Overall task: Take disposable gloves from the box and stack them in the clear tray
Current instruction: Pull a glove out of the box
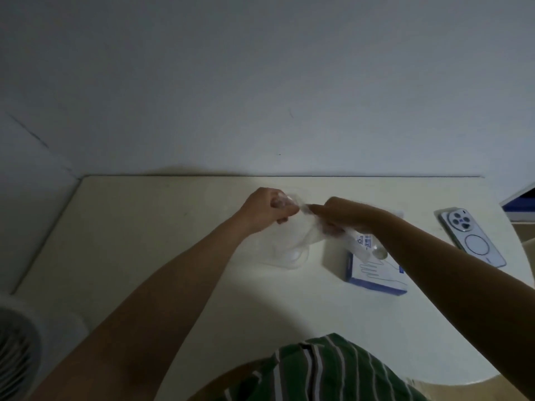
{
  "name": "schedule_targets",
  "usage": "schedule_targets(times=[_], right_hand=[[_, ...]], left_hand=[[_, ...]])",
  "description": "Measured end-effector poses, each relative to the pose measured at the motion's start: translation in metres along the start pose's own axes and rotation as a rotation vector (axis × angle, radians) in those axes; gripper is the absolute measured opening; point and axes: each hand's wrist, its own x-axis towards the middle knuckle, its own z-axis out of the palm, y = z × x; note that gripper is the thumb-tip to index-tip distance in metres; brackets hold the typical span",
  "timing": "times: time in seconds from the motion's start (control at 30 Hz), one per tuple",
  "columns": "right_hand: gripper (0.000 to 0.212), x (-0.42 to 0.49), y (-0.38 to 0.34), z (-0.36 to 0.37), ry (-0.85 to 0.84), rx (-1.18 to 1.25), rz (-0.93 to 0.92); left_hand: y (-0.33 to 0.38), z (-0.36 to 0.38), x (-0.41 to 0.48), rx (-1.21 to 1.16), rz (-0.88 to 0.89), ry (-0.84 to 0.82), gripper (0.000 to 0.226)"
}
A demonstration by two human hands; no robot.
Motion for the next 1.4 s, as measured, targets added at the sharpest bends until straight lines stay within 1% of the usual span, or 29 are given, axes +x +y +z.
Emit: schedule_targets(times=[0.03, 0.07, 0.1, 0.13, 0.2, 0.23, 0.27, 0.3, 0.33, 0.37, 0.4, 0.47, 0.57, 0.63, 0.67, 0.7, 0.73, 0.77, 0.8, 0.83, 0.87, 0.9, 0.93, 0.97, 1.0, 1.07, 1.13, 1.23, 1.4], right_hand=[[0.064, 0.002, -0.007, 0.002, 0.015, -0.024, 0.004], [0.063, 0.004, -0.013, 0.003, 0.069, -0.051, -0.004], [0.057, 0.008, -0.019, 0.005, 0.17, -0.099, -0.045], [0.047, 0.011, -0.022, 0.008, 0.321, -0.153, -0.124], [0.021, 0.013, -0.03, 0.014, 0.676, -0.152, -0.404], [0.012, 0.012, -0.035, 0.017, 0.792, -0.114, -0.561], [0.009, 0.012, -0.042, 0.02, 0.82, -0.084, -0.689], [0.009, 0.012, -0.048, 0.025, 0.771, -0.076, -0.779], [0.011, 0.014, -0.053, 0.031, 0.679, -0.098, -0.823], [0.013, 0.015, -0.057, 0.039, 0.579, -0.152, -0.819], [0.014, 0.022, -0.059, 0.048, 0.492, -0.22, -0.773], [0.02, 0.036, -0.056, 0.065, 0.365, -0.349, -0.604], [0.041, 0.054, -0.044, 0.085, 0.191, -0.487, -0.347], [0.053, 0.063, -0.041, 0.095, 0.13, -0.577, -0.266], [0.057, 0.067, -0.041, 0.098, 0.118, -0.594, -0.251], [0.06, 0.071, -0.042, 0.102, 0.111, -0.601, -0.24], [0.061, 0.075, -0.043, 0.107, 0.111, -0.606, -0.23], [0.061, 0.078, -0.044, 0.11, 0.113, -0.618, -0.223], [0.061, 0.081, -0.045, 0.113, 0.108, -0.627, -0.216], [0.062, 0.083, -0.044, 0.115, 0.102, -0.629, -0.209], [0.062, 0.084, -0.044, 0.117, 0.098, -0.625, -0.203], [0.063, 0.086, -0.043, 0.119, 0.096, -0.618, -0.196], [0.065, 0.087, -0.042, 0.119, 0.095, -0.613, -0.189], [0.069, 0.089, -0.041, 0.12, 0.091, -0.61, -0.175], [0.074, 0.09, -0.04, 0.119, 0.087, -0.607, -0.157], [0.086, 0.092, -0.037, 0.118, 0.077, -0.603, -0.104], [0.099, 0.092, -0.035, 0.117, 0.042, -0.637, -0.052], [0.114, 0.093, -0.032, 0.121, -0.019, -0.653, -0.002], [0.116, 0.097, -0.028, 0.128, 0.009, -0.725, -0.026]], left_hand=[[-0.005, -0.004, -0.002, 0.013, -0.017, 0.051, 0.02], [-0.01, -0.008, -0.003, 0.031, -0.042, 0.099, 0.024], [-0.016, -0.012, -0.005, 0.06, -0.067, 0.147, 0.027], [-0.023, -0.017, -0.007, 0.099, -0.082, 0.188, 0.03], [-0.035, -0.023, -0.01, 0.18, -0.109, 0.253, 0.032], [-0.04, -0.024, -0.011, 0.214, -0.119, 0.276, 0.031], [-0.046, -0.026, -0.012, 0.243, -0.131, 0.292, 0.028], [-0.051, -0.027, -0.012, 0.26, -0.148, 0.301, 0.025], [-0.055, -0.027, -0.012, 0.265, -0.171, 0.305, 0.023], [-0.058, -0.027, -0.012, 0.272, -0.191, 0.306, 0.022], [-0.062, -0.027, -0.011, 0.288, -0.207, 0.307, 0.022], [-0.069, -0.029, -0.009, 0.355, -0.22, 0.307, 0.025], [-0.075, -0.03, -0.007, 0.482, -0.209, 0.31, 0.024], [-0.077, -0.03, -0.006, 0.582, -0.195, 0.298, 0.02], [-0.078, -0.029, -0.007, 0.676, -0.16, 0.309, 0.024], [-0.079, -0.028, -0.007, 0.814, -0.084, 0.331, 0.03], [-0.078, -0.028, -0.007, 0.945, 0.018, 0.351, 0.034], [-0.076, -0.028, -0.006, 1.022, 0.145, 0.36, 0.037], [-0.075, -0.027, -0.005, 1.072, 0.254, 0.318, 0.039], [-0.075, -0.026, -0.003, 1.066, 0.297, 0.223, 0.037], [-0.076, -0.025, -0.001, 1.021, 0.243, 0.099, 0.033], [-0.08, -0.024, 0.002, 0.96, 0.107, -0.048, 0.03], [-0.085, -0.025, 0.004, 0.899, -0.049, -0.186, 0.039], [-0.091, -0.026, 0.005, 0.87, -0.164, -0.295, 0.056], [-0.097, -0.027, 0.005, 0.865, -0.232, -0.358, 0.073], [-0.108, -0.028, 0.009, 0.873, -0.268, -0.388, 0.097], [-0.115, -0.027, 0.013, 0.891, -0.273, -0.41, 0.112], [-0.121, -0.02, 0.016, 0.923, -0.301, -0.421, 0.12], [-0.122, -0.013, 0.016, 0.984, -0.301, -0.375, 0.123]])
